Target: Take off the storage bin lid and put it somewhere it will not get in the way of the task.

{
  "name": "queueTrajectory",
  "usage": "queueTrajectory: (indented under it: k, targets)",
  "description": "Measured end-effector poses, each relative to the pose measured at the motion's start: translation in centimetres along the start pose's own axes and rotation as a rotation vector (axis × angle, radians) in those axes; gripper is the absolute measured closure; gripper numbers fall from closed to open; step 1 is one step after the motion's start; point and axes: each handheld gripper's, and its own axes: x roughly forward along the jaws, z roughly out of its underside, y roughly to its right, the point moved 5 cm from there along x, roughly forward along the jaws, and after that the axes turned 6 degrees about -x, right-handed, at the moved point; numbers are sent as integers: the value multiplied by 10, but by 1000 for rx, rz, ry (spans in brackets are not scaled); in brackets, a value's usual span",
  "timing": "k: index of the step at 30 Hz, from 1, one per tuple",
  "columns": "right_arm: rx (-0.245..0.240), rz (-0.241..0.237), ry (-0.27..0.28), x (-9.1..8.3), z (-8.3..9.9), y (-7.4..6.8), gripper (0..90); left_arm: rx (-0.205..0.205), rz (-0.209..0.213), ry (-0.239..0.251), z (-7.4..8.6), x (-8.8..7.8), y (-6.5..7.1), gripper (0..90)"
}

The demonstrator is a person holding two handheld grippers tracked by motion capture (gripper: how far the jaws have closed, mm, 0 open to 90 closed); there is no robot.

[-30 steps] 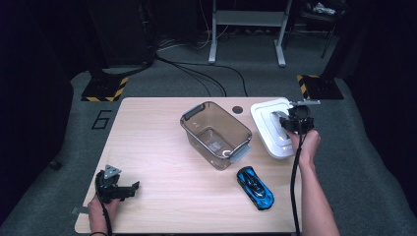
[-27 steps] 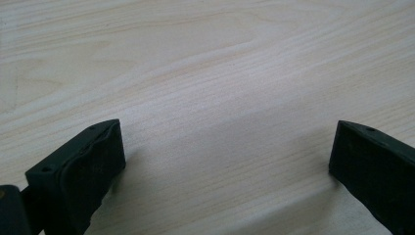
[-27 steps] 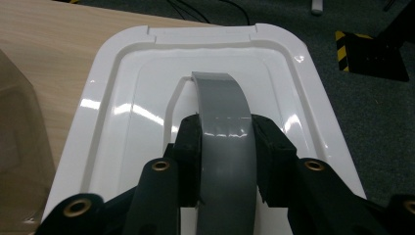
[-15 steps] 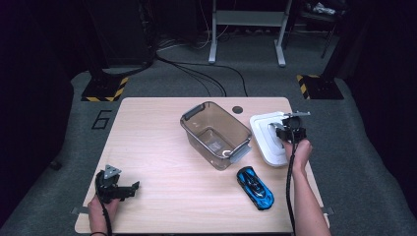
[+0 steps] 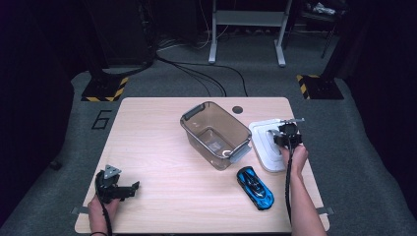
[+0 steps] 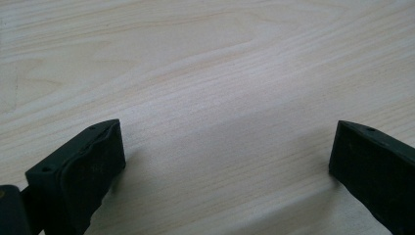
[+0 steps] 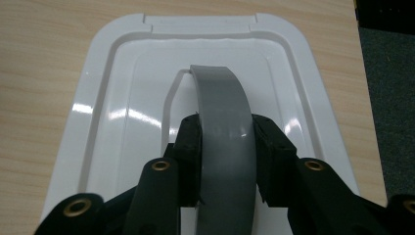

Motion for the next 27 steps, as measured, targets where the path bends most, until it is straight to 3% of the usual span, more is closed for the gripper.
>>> queueTrajectory:
  k: [5,13,18,21,27]
  targets:
    - [-5,-6,-12,3,4,1,652,0,0,0,0,0,0,2]
    - [12,-53,-22,-5,6,2,354,0,0,0,0,0,0,2]
    - [-6,-114,11,-20,8,-2,204,0,0,0,0,0,0,2]
    - [-29,-125,20,-29,10,-6,146,0,0,0,0,0,0,2]
    - [-78,-163,29,-47,16,-18,104,0,0,0,0,0,0,2]
